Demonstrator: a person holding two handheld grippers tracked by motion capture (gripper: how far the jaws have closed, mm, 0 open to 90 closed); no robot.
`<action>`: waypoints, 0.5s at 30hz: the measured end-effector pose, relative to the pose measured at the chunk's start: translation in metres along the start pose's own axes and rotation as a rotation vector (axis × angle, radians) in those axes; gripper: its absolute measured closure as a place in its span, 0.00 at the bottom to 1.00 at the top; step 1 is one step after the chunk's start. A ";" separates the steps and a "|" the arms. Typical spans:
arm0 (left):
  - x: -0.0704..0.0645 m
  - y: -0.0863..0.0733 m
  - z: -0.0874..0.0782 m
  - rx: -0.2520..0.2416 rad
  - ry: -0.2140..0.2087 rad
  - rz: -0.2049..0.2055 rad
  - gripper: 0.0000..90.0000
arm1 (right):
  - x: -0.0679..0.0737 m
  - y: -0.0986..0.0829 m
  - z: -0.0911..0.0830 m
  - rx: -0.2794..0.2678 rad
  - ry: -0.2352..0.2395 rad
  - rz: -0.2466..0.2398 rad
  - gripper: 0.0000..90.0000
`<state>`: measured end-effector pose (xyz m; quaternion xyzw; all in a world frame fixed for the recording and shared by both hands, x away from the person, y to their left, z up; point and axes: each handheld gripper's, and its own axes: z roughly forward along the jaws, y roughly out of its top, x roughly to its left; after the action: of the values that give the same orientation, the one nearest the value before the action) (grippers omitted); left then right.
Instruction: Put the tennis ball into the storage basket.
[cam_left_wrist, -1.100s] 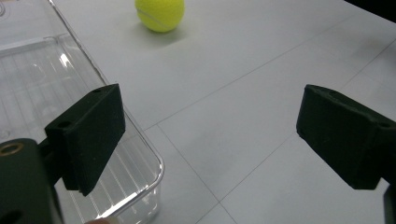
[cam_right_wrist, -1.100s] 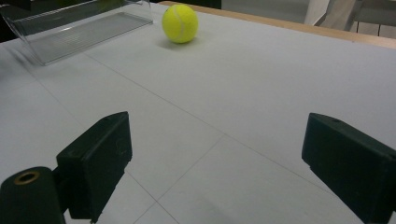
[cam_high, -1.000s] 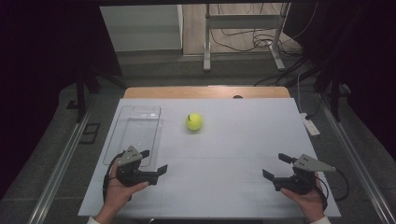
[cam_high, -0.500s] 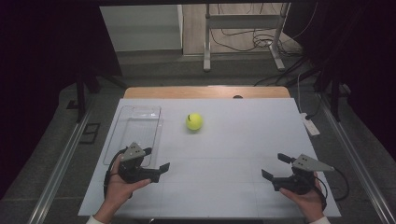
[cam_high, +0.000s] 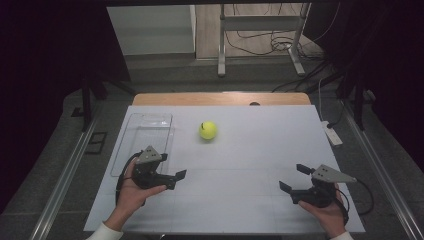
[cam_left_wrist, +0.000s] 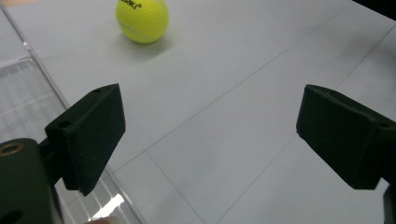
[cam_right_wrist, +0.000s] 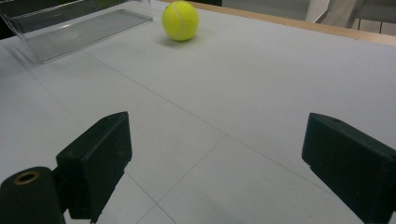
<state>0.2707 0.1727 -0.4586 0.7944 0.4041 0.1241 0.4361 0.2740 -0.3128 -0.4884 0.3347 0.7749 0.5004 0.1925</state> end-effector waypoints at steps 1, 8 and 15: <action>0.000 0.002 0.001 0.004 -0.002 0.003 0.10 | 0.000 0.000 0.000 0.001 0.000 0.000 0.10; 0.003 0.014 0.008 0.017 -0.020 -0.002 0.10 | -0.002 -0.001 0.001 0.003 0.000 0.004 0.10; 0.002 0.025 0.013 0.027 -0.028 0.005 0.10 | 0.000 0.000 0.002 0.003 0.003 -0.001 0.10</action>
<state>0.2928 0.1593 -0.4473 0.8031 0.3975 0.1087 0.4304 0.2751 -0.3122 -0.4894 0.3340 0.7761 0.4997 0.1908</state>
